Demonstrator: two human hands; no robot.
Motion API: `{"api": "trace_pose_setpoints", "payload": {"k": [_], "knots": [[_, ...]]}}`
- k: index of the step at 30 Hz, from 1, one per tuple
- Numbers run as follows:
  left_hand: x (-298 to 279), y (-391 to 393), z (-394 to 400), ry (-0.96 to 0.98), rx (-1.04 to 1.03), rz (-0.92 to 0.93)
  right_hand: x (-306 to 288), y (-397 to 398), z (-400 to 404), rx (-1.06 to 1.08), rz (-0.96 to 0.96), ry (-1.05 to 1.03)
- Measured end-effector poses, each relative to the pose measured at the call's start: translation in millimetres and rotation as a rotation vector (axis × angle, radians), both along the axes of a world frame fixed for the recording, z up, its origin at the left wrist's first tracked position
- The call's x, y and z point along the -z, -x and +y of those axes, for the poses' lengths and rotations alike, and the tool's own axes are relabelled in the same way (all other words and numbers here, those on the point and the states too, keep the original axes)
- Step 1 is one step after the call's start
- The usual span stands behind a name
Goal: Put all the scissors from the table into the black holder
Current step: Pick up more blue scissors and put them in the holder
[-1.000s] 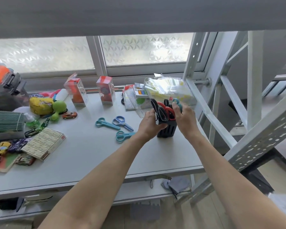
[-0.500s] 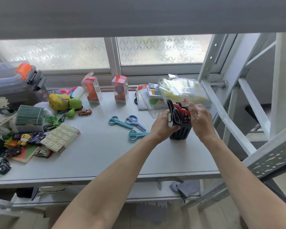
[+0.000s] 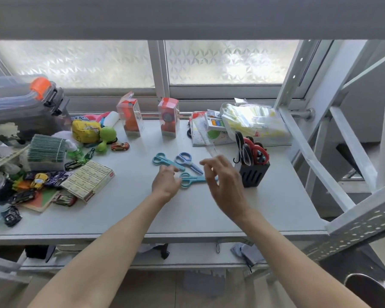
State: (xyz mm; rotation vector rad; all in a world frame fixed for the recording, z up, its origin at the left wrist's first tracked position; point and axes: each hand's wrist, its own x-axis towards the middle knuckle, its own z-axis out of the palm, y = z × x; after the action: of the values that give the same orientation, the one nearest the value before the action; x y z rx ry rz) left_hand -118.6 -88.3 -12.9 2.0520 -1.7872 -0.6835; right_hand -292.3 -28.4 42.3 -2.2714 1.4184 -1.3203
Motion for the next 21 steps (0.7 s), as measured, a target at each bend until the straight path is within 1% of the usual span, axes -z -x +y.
{"api": "trace_pose_setpoints", "payload": {"k": [4,5,7,9,12,17,19,21], "knots": [[3.8,-0.5,2.9,-0.05,0.007,-0.007,42.7,-13.1,-35.2,0.06,0.277,-0.404],[3.0,1.6,3.5,-0.052,0.015,-0.011,48.1,-15.5,-41.3,0.06,0.357,-0.477],[2.0,5.5,3.9,-0.049,0.028,-0.014,56.0,-20.3,-48.8,0.064,0.511,-0.532],[1.3,8.8,3.9,-0.053,0.028,-0.012,59.5,-25.3,-50.4,0.099,0.581,-0.53],[-0.8,14.3,3.8,-0.053,-0.009,0.033,60.2,-30.1,-47.4,0.152,0.578,-0.507],[-14.5,20.5,7.5,-0.066,-0.001,0.244,66.4,-18.7,-37.3,0.165,0.467,-0.39],[-27.9,24.0,10.7,-0.088,0.078,0.371,66.0,-9.3,-30.0,0.172,0.39,-0.318],[-46.0,30.1,14.1,-0.109,0.204,0.467,63.7,1.8,-19.8,0.173,0.296,-0.236]]}}
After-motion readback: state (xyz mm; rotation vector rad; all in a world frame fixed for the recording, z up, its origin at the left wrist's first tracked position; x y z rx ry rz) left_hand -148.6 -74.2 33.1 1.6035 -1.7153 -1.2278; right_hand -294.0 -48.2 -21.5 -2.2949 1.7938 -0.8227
